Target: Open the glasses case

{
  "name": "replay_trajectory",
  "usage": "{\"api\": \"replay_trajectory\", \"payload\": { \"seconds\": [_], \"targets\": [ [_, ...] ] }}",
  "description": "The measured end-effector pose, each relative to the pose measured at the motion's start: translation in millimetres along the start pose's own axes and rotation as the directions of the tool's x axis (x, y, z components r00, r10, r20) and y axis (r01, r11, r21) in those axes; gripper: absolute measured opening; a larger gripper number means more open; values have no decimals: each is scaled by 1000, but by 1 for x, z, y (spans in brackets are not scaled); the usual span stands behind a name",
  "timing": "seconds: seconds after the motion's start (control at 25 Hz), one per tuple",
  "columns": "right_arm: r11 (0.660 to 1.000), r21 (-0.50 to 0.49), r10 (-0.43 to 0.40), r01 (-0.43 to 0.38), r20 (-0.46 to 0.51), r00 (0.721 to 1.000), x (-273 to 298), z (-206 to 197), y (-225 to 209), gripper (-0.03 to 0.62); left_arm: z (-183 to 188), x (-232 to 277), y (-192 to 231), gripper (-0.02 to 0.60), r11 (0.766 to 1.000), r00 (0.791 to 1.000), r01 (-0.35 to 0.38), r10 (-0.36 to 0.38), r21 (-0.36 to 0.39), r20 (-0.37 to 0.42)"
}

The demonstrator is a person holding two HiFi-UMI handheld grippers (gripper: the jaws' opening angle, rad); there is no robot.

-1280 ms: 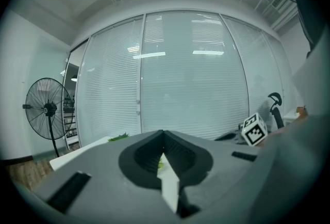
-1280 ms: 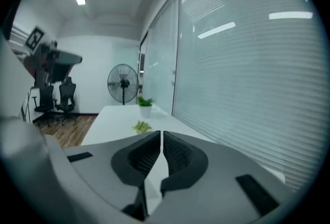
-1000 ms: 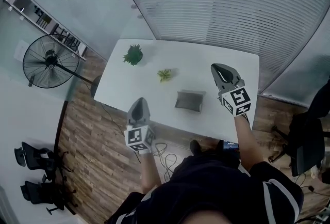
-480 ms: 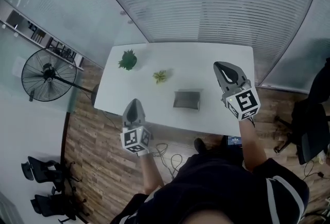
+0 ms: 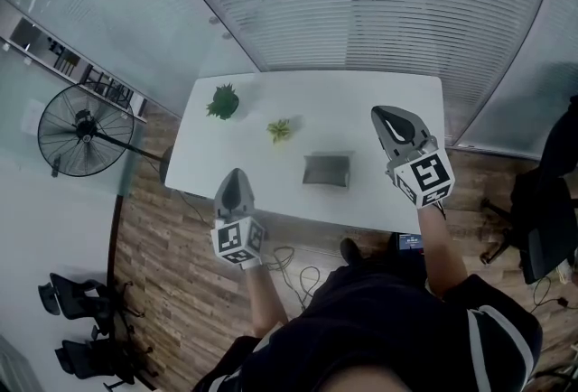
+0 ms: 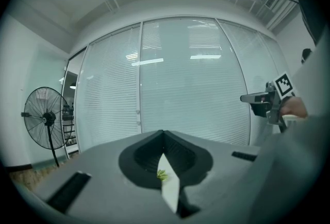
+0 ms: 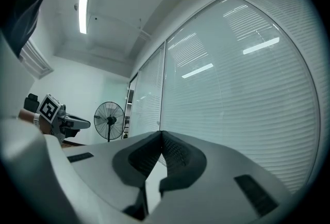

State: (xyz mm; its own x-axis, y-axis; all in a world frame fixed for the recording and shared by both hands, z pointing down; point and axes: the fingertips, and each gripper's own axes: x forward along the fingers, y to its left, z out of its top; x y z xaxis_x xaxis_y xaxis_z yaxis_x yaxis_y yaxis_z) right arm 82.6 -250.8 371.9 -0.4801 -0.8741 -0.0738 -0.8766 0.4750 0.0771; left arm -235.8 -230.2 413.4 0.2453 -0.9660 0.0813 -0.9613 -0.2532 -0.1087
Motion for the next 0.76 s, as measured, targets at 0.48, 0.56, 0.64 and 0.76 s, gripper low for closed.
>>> {"api": "replay_trajectory", "payload": {
  "seconds": [0.48, 0.56, 0.64, 0.76],
  "targets": [
    [1000, -4, 3, -3, -1, 1000, 1, 0, 2, 15, -1, -2, -1, -2, 1000, 1000, 5, -4, 18, -4],
    [1000, -3, 4, -4, -2, 1000, 0, 0, 2, 15, 1, -1, -4, -2, 1000, 1000, 4, -4, 8, -1],
    [1000, -3, 1, -1, 0, 1000, -1, 1, 0, 15, 2, 0, -6, -2, 1000, 1000, 7, -7, 1, 1],
    [1000, -7, 0, 0, 6, 1000, -2, 2, -1, 15, 1, 2, -9, -2, 1000, 1000, 12, -12, -2, 2]
  ]
}}
